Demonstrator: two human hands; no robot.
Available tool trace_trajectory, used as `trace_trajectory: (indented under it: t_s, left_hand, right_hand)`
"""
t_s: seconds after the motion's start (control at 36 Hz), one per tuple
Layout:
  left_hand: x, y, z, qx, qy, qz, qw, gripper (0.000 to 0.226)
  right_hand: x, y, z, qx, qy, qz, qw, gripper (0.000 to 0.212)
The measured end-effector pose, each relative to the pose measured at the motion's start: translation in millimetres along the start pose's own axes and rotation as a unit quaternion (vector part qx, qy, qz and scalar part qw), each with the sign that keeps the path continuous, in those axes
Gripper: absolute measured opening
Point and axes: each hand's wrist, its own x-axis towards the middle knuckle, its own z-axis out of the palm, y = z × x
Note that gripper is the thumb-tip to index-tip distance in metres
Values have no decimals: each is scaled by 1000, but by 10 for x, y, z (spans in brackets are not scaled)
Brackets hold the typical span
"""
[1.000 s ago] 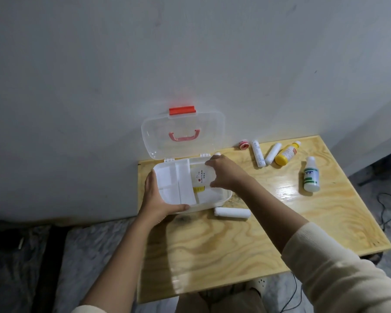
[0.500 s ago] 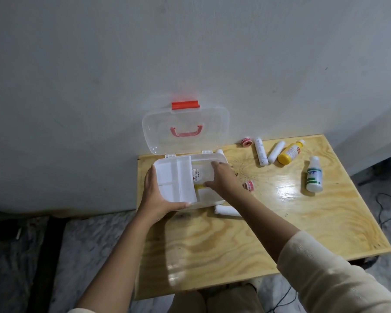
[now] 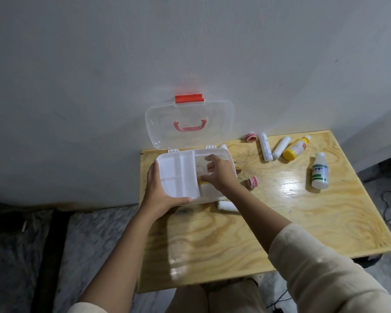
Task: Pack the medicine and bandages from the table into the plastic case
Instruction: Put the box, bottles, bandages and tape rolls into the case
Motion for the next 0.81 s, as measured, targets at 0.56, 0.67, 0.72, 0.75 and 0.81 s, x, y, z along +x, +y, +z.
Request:
trace_trajectory:
  t_s: [0.56,0.67,0.72,0.75,0.81]
  left_hand:
    - [9,-26,12,-2,19,17,1000,125]
    - [13,-21,23,-2,21,15,1000,127]
    - [9,-26,31,2,19,4,1000,130]
    - [11,-36,36,4,18,3,1000,131]
    - [11,-51,40,9,17,2,1000,132]
  right_hand:
    - [-27,-11,-155,-25,-30,-30,999,67]
    - [-103,55,-470,34,75,-39,996,48]
    - [-162,132,-653,84,166,-41,982,31]
    - [-191,188,-744,104,214,-40,970,25]
    - [-225,357,-918,137,286,-26,948,19]
